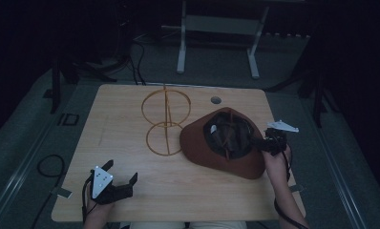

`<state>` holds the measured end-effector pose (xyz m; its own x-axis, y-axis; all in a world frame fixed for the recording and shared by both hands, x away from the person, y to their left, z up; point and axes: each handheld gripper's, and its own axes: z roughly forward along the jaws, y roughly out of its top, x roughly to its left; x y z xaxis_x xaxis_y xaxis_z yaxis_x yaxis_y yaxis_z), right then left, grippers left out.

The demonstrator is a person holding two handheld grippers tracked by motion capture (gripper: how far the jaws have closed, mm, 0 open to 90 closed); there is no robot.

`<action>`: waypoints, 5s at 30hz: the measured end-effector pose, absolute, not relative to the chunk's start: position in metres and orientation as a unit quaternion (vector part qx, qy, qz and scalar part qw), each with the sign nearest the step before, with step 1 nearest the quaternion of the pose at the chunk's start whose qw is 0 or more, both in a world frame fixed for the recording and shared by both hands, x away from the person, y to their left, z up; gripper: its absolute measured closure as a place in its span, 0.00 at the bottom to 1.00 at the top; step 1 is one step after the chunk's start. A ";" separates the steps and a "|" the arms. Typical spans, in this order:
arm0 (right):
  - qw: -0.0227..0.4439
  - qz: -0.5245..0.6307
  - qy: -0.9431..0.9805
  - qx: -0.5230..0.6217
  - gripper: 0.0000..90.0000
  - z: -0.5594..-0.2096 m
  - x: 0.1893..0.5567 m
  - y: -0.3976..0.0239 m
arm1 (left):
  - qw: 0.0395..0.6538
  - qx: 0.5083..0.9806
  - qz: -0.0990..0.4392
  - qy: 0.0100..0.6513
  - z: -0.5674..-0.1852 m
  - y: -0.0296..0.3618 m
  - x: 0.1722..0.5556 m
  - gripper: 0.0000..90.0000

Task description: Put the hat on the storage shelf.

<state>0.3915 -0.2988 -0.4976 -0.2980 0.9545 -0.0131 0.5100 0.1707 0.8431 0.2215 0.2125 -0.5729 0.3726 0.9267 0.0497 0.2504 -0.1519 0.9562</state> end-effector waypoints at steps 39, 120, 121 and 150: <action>0.240 0.276 0.743 0.561 0.38 -0.527 0.466 -0.263 | 0.468 0.704 0.340 0.413 -0.574 0.205 0.220 0.06; 0.299 0.376 0.673 0.563 0.94 -0.474 0.386 -0.304 | 0.410 0.841 0.197 0.294 -0.471 -0.015 0.343 0.14; 0.298 0.376 0.672 0.564 0.94 -0.474 0.386 -0.304 | 0.412 0.839 0.196 0.298 -0.468 -0.018 0.347 0.14; 0.309 0.427 0.678 0.512 0.94 -0.451 0.347 -0.282 | 0.360 0.830 0.221 0.365 -0.466 -0.059 0.394 0.58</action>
